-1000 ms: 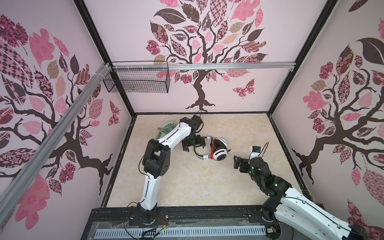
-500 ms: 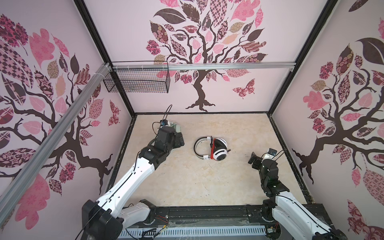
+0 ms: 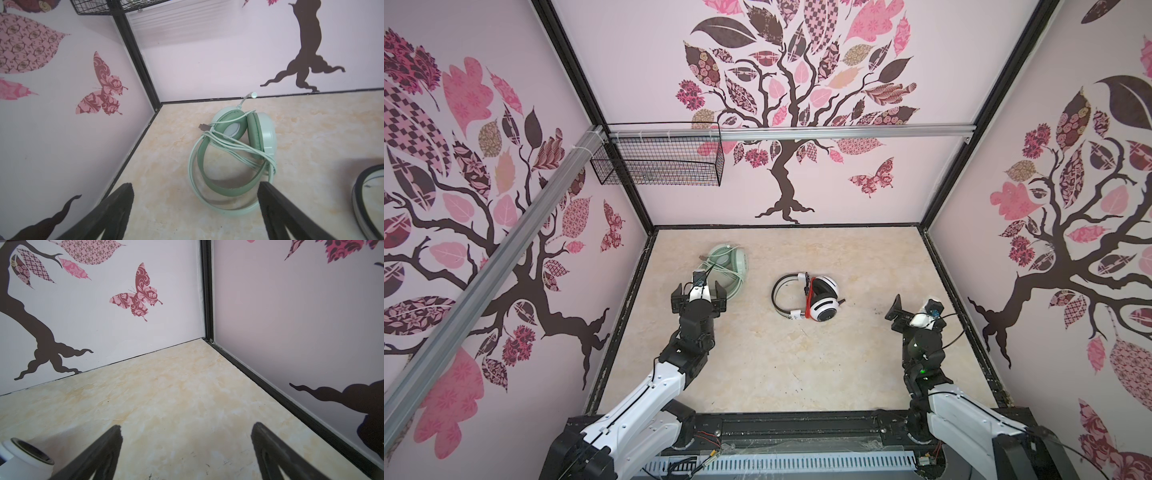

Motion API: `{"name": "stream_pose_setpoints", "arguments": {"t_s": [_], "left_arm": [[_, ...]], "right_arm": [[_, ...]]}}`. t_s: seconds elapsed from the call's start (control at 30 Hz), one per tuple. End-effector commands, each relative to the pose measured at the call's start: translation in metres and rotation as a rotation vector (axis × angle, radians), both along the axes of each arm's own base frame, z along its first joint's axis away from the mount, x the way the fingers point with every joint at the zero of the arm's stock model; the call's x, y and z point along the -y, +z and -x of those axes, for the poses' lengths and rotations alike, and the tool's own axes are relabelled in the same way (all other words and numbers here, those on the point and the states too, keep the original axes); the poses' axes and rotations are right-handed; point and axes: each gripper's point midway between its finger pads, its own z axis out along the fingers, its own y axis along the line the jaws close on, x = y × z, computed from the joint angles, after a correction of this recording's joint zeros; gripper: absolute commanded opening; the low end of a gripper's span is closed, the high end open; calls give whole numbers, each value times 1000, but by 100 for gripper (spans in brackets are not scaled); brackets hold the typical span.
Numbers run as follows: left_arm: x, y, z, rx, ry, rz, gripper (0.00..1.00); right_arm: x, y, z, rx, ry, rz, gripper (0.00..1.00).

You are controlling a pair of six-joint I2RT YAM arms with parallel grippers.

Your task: Wrap the headphones

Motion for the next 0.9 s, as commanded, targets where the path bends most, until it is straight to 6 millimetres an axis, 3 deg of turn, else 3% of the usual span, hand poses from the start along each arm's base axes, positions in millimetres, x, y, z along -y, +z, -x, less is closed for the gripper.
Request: {"name": "stream_pose_setpoints", "arguments": {"t_s": [0.0, 0.1, 0.2, 0.4, 0.67, 0.73, 0.87], "left_arm": [[-5, -11, -6, -16, -24, -92, 97], [-12, -12, -16, 29, -6, 46, 97], [-18, -23, -25, 12, 0, 76, 97], [-54, -42, -25, 13, 140, 170, 97], [-80, -60, -36, 25, 295, 162, 97], [-85, -69, -42, 12, 317, 157, 97], [-108, -88, -50, 14, 347, 250, 97]], "right_arm": [[7, 8, 6, 82, -38, 11, 100], [7, 11, -1, 105, -45, 27, 100], [1, 10, -8, 120, -15, 33, 100], [-3, -2, -14, 108, 3, 40, 100], [-35, -25, -52, -23, 157, 147, 100], [-33, -15, -50, 36, 127, 153, 99], [-33, -25, -53, -34, 133, 139, 100]]}}
